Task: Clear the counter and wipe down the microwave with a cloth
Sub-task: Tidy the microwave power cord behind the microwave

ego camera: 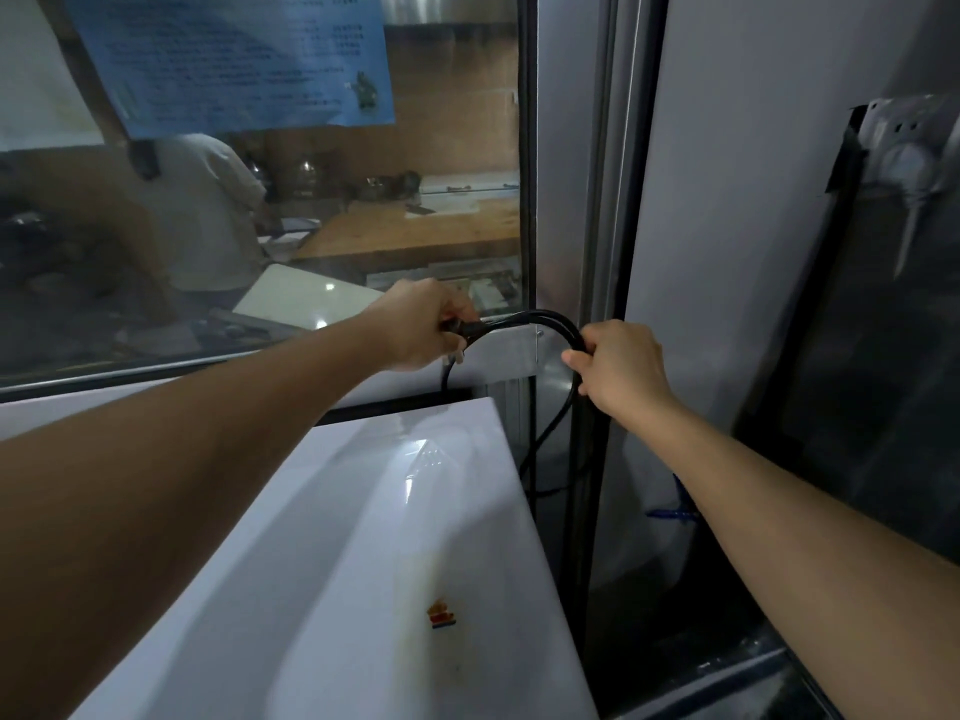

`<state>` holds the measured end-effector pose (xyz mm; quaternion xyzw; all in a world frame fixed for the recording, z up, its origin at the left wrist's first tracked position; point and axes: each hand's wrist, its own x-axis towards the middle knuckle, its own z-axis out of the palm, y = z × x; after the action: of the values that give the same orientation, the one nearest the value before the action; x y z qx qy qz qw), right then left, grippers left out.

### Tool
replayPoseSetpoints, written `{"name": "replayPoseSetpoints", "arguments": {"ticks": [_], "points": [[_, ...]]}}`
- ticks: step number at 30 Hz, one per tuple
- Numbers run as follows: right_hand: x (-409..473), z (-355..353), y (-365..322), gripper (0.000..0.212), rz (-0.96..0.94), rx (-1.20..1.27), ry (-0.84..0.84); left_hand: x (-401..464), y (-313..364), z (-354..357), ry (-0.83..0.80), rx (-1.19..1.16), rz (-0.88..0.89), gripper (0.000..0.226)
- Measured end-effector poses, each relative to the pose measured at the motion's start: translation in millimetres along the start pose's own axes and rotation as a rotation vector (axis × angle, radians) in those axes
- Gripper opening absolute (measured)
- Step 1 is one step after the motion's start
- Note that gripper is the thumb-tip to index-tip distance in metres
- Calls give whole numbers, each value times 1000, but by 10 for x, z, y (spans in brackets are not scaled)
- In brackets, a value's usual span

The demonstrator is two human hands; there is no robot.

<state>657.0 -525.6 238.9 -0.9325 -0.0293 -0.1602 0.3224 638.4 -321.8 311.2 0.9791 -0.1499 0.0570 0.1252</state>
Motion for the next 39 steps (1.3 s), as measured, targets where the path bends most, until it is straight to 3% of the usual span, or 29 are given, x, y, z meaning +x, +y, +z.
{"name": "replayPoseSetpoints", "arguments": {"ticks": [8,16,25,33,36,39], "points": [[32,375,158,25,147,300,39,10,9,181,198,22,-22,30],[-79,710,175,7,308,652,-105,-15,-8,357,260,145,-7,31],[-154,1033,482,11,197,375,-306,-70,-35,522,290,210,14,31],[-273,1034,647,24,187,137,-264,-132,-106,564,288,186,-38,28],[-247,1091,645,20,239,205,-194,-139,-114,575,297,180,-44,27],[-217,1140,549,20,326,436,-228,-147,-123,542,303,177,-44,27]]}}
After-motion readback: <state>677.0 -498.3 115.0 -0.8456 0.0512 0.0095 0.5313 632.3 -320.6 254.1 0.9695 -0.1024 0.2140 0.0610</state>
